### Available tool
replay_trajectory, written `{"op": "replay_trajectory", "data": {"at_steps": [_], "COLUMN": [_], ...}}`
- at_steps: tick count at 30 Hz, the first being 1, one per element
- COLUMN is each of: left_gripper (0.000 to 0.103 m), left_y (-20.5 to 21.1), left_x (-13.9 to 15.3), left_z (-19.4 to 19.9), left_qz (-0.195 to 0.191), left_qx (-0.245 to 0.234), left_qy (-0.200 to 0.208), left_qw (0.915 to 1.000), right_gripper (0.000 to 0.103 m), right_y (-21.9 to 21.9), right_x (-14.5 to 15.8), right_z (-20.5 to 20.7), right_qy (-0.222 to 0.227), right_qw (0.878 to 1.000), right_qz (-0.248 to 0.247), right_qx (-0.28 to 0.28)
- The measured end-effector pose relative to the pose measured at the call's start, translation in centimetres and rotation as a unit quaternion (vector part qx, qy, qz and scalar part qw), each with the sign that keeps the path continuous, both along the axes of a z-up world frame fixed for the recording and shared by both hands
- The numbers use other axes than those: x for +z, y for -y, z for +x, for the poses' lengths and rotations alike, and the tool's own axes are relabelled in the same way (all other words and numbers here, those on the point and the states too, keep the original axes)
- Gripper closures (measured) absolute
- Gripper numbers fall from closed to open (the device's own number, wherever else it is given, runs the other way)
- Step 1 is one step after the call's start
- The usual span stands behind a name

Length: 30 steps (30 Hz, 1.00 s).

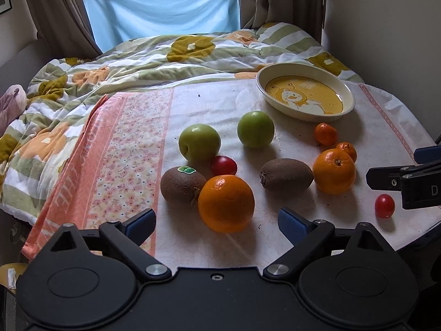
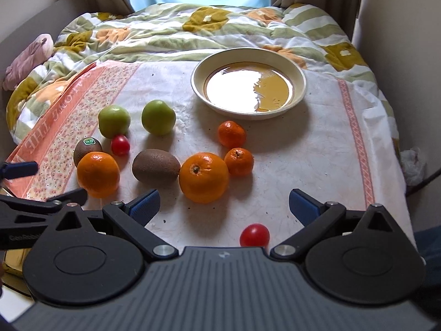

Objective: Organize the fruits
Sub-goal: 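Grasp the large orange with the right gripper while the left gripper grasps another large orange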

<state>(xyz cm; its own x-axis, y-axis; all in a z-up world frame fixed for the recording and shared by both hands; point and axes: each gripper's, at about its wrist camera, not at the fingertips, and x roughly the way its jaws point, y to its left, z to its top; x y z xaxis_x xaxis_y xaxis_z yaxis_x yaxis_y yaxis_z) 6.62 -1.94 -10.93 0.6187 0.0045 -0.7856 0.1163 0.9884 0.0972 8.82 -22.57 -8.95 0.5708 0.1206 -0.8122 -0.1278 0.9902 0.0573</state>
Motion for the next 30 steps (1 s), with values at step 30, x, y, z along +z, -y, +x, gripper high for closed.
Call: {"op": "replay_trajectory", "data": {"at_steps": [30], "left_gripper": [0.038], "left_y": [2.8], "left_x": [-4.2], "left_z": [4.1], "left_qz": [0.033], "left_qx": [0.067], "left_qy": [-0.033], "left_qw": [0.9967], "right_gripper": [0.006], "right_y": [-0.7], "right_x": [-5.7], "right_z": [6.5], "right_qy": [-0.064], "right_qw": [0.996], "right_qz": [0.025], "right_qx": [0.062]}}
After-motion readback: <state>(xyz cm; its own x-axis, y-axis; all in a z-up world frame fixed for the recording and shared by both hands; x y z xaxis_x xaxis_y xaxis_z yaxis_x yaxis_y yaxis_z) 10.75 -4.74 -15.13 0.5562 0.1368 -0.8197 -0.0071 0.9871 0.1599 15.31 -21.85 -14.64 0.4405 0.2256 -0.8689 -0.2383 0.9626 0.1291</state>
